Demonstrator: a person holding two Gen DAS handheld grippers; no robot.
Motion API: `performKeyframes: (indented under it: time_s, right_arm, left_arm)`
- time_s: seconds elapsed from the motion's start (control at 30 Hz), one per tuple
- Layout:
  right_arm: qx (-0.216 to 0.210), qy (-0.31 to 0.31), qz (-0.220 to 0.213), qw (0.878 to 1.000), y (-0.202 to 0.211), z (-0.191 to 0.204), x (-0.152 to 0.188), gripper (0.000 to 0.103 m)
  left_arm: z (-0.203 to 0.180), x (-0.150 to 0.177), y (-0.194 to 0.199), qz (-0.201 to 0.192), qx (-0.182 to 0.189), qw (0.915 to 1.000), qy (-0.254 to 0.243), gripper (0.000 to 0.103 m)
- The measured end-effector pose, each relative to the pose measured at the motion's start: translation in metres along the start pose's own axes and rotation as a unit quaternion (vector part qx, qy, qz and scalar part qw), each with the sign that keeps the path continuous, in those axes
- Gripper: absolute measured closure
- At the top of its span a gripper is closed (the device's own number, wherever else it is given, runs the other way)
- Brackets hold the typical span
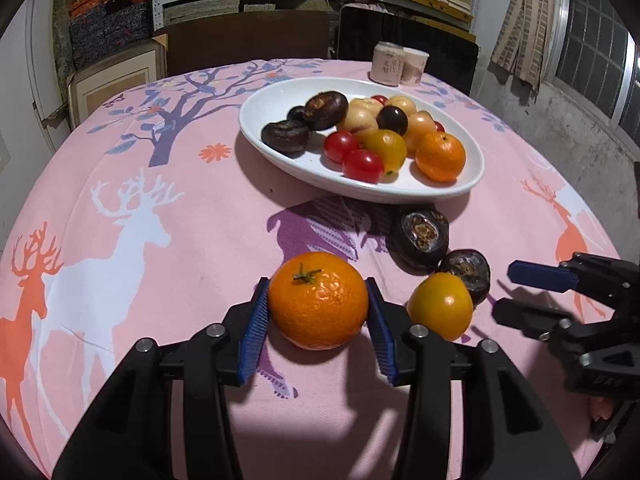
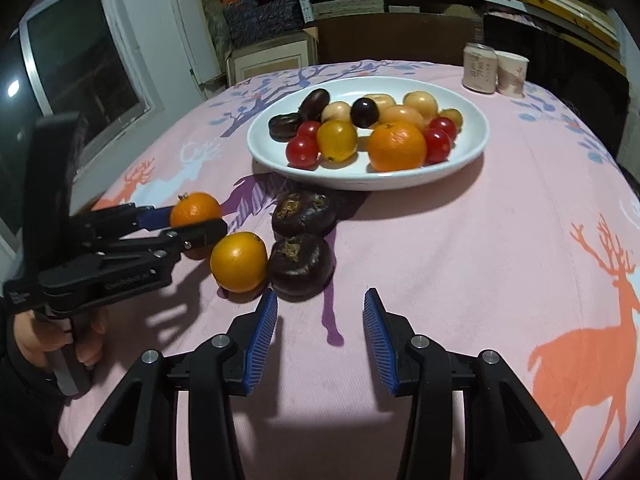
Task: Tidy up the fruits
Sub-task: 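Close the left tool on an orange mandarin while the right tool closes on a dark plum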
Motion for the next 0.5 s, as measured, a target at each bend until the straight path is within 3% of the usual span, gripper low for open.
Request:
performKeyframes:
  time_s: [0.5]
  right_arm:
    - [0.017, 0.026, 0.009, 0.999, -0.016, 0.011, -0.006, 0.057]
  left_arm:
    - [0.004, -0.002, 0.005, -0.011, -0.003, 0.9999, 0.007, 0.058]
Point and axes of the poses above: each gripper's, at about its wrist camera, not at the fingertips, and y roughly against the way its jaws point, z to its left, x to its underside, the point moved 4 cm from there along -y, roughly the way its jaws point, and after that the axes turned 9 degrees about -y, right-handed, at the moved point
